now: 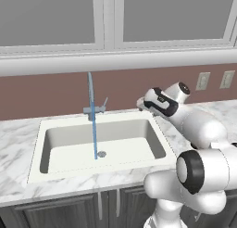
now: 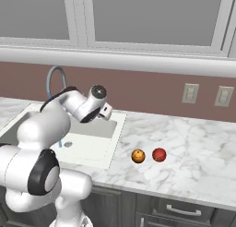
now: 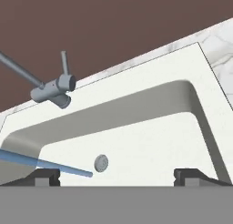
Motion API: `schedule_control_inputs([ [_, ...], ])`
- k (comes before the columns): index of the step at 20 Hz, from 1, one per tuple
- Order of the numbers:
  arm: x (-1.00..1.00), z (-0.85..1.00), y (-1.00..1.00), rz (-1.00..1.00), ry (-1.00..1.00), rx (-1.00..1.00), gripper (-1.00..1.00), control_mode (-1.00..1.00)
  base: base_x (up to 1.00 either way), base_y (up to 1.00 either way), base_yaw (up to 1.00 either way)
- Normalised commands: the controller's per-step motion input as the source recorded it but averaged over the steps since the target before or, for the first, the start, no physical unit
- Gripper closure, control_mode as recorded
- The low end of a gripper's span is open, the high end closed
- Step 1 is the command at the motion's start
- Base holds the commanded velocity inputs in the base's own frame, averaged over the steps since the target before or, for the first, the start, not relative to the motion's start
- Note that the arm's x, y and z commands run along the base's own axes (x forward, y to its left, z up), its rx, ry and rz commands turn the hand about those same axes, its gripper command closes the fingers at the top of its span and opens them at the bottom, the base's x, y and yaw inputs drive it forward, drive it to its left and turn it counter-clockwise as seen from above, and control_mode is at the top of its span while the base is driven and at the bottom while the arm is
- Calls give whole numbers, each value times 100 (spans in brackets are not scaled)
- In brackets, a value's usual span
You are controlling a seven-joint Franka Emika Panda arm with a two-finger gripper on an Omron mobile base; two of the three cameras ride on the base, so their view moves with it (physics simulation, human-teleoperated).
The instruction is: Turn on the sink faucet. Then move the onion from the counter to the sink. Turn off the sink. Move the vegetable from the sink to the pot next to the stove. Finally move the pot to the front left burner.
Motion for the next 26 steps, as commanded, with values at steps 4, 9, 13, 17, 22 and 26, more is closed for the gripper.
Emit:
schedule_control_inputs([
  [4,-13,55,-26,-3,19,-7,-100,-100,0,0,0],
  [9,-14,41,-29,-4,23,-6,-100,-100,0,0,0],
  [13,-33,-3,-29,-3,12,-4,-100,-100,0,0,0],
  [17,-74,-38,-37,-6,0,0,-100,-100,0,0,0],
  [22,-49,-25,-40,-10,1,0,-100,-100,0,0,0],
  [26,-26,-17,-52,-8,4,-2,-100,-100,0,0,0],
])
